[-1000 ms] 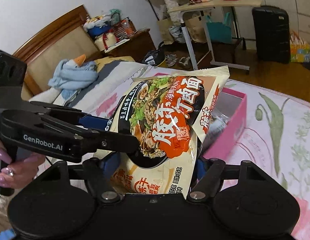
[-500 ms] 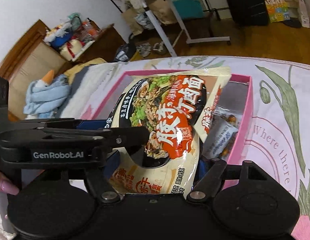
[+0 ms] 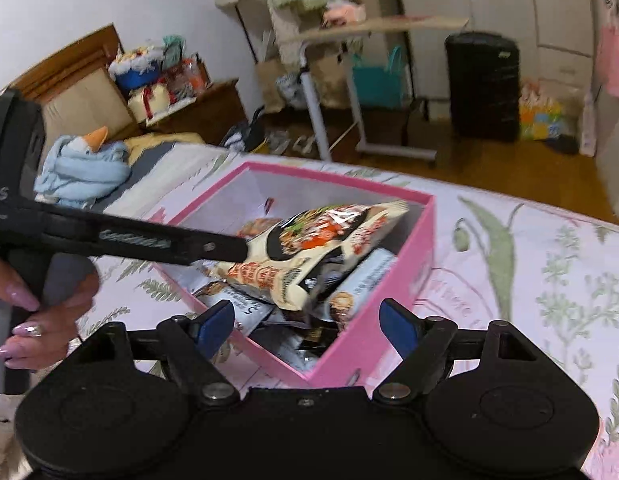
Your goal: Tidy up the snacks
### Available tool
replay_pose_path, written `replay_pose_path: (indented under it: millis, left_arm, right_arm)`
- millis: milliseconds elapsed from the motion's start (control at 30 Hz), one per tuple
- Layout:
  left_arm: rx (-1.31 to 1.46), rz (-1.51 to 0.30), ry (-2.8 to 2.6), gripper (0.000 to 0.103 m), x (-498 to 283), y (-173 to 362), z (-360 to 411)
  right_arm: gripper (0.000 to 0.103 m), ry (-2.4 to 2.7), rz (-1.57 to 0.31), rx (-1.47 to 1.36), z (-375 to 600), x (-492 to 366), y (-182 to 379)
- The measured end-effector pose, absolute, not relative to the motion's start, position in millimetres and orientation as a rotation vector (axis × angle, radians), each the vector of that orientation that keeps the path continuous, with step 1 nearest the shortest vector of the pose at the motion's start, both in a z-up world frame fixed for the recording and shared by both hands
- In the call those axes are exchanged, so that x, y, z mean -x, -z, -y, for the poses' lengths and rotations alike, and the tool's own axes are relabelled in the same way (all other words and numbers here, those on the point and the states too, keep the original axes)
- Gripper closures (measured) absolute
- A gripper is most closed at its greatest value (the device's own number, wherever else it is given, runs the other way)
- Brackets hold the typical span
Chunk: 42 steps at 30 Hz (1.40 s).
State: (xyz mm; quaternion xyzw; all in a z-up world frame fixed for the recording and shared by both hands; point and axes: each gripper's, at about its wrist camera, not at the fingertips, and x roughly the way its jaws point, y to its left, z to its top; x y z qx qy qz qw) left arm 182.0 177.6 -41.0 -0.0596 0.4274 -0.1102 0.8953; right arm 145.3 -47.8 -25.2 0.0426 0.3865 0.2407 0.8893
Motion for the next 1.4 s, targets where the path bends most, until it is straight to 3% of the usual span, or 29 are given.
replay_pose_path:
  millis: [800,1067,1400]
  left_arm:
    - [0.036,-0.806,0.35,0.036,-66.4,-36.5,-99.3]
    - [0.042,-0.888,0.337,0.034,-47.9,-36.3,-76.1]
    - [-0.014,-0.864,0.315,0.03,-28.8,-32.9,-52.9]
  right_arm:
    - [0.019,-0.157,-0.641,-0.085,130.8,-56.0,-30.3]
    - [0.019,-0.072,-0.656,-0.055,143.8,-26.3,-42.8]
    - [0.019,-0.047,-0.641,-0.034,148.8,-0.7,-44.5]
